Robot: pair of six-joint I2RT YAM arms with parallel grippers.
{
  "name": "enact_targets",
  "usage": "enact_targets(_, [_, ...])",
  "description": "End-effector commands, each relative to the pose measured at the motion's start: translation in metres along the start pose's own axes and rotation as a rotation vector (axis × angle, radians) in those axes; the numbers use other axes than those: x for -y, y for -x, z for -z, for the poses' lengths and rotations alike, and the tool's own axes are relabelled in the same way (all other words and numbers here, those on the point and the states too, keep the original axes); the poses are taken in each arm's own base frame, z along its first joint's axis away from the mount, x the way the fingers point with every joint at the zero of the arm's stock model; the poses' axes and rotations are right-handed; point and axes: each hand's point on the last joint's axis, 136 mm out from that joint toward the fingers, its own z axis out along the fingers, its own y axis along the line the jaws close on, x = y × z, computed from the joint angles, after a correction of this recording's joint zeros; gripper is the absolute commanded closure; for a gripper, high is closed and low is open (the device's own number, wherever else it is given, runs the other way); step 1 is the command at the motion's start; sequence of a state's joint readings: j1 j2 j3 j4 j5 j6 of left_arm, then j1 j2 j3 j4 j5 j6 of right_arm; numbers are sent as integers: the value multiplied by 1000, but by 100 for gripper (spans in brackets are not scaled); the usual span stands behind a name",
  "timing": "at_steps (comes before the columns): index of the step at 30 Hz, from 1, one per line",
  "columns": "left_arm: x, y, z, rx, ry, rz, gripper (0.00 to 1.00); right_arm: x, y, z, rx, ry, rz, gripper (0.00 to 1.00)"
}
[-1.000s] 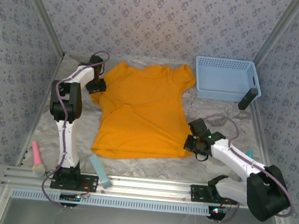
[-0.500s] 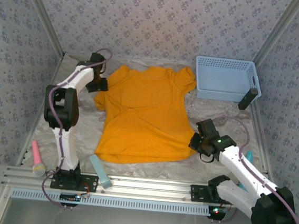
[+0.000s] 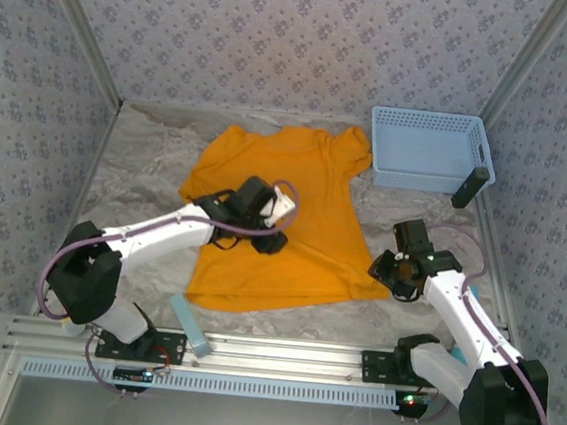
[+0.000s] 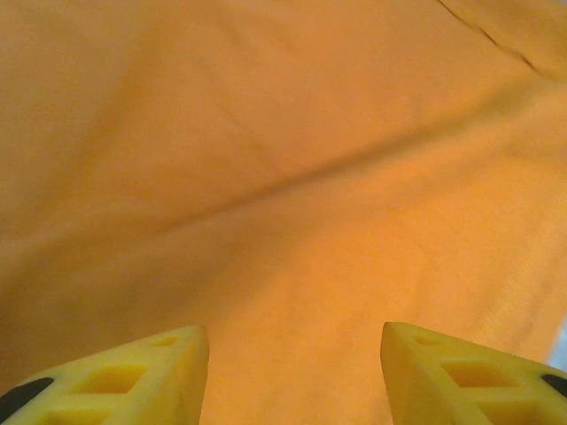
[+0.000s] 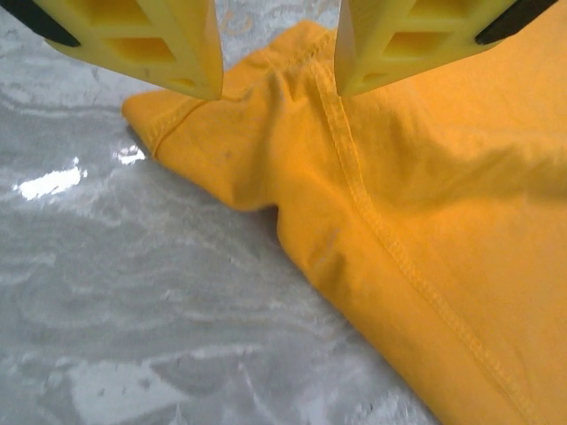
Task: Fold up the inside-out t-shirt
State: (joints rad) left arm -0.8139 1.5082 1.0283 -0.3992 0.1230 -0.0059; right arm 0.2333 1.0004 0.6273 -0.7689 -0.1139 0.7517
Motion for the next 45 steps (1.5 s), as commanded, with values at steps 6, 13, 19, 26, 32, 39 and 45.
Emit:
enact_targets(6, [50, -17, -17, -21, -180, -246, 45, -10, -57, -23, -246, 98, -198, 54])
enact_targets(13, [73, -21, -19, 53, -228, -391, 45, -7, -52, -38, -190, 75, -259, 60])
enact_targets(19, [75, -16, -23, 90, -220, -420, 45, -12, -34, -30, -153, 73, -266, 100])
enact_targets(26, [89, -14, -28, 166, -236, -519, 45, -15, -39, -24, -164, 88, -305, 100])
enact_targets(32, [96, -9, -39, 192, -250, -564, 44, -18, -40, -14, -126, 85, -322, 100])
enact_targets(39, [100, -9, -44, 198, -264, -561, 44, -8, -66, -29, -139, 108, -467, 56])
enact_targets(45, [98, -15, -44, 196, -265, -535, 44, -17, -62, -35, -126, 147, -509, 58])
